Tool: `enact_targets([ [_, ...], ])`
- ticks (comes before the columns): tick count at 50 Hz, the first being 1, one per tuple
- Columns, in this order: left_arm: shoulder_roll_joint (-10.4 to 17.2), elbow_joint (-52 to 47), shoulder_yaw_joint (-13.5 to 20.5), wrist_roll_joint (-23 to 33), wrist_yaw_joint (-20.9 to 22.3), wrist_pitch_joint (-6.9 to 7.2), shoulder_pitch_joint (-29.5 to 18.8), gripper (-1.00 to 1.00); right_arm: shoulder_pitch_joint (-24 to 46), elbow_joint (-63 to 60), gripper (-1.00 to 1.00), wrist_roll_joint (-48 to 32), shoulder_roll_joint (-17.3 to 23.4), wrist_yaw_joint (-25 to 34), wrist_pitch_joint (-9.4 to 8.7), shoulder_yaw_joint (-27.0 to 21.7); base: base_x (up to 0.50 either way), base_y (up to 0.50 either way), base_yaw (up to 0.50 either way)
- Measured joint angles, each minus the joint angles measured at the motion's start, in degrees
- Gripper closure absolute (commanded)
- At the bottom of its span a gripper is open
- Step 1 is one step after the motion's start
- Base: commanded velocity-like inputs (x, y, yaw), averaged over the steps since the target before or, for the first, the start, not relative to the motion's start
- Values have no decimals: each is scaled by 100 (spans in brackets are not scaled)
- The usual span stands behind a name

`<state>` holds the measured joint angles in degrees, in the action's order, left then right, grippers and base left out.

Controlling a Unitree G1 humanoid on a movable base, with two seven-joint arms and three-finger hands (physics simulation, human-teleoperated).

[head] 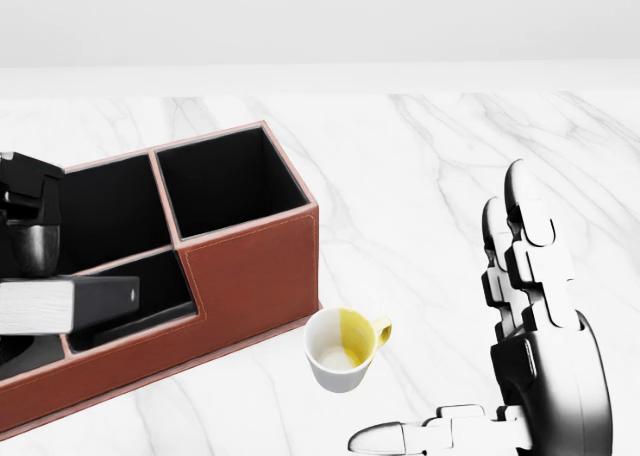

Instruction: Pick up the book and place it in the front compartment of the caddy.

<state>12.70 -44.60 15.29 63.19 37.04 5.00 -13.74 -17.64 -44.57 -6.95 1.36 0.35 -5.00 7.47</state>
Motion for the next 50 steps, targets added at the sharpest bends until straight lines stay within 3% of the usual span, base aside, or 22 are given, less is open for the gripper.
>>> enact_targets([
  [9, 228, 510, -167, 264, 31, 0, -770, 97, -1, 19, -100, 3, -1, 4, 0, -10, 0, 0, 0],
  [21, 378, 1321, -314, 327, -305, 0, -1351, 95, 27, 61, -100, 14, -8, 16, 0, -40, 0, 0, 0],
  [50, 444, 2544, -538, 456, -979, 0, -1819, 96, 12, 25, -100, -5, -15, 12, 0, -72, 0, 0, 0],
])
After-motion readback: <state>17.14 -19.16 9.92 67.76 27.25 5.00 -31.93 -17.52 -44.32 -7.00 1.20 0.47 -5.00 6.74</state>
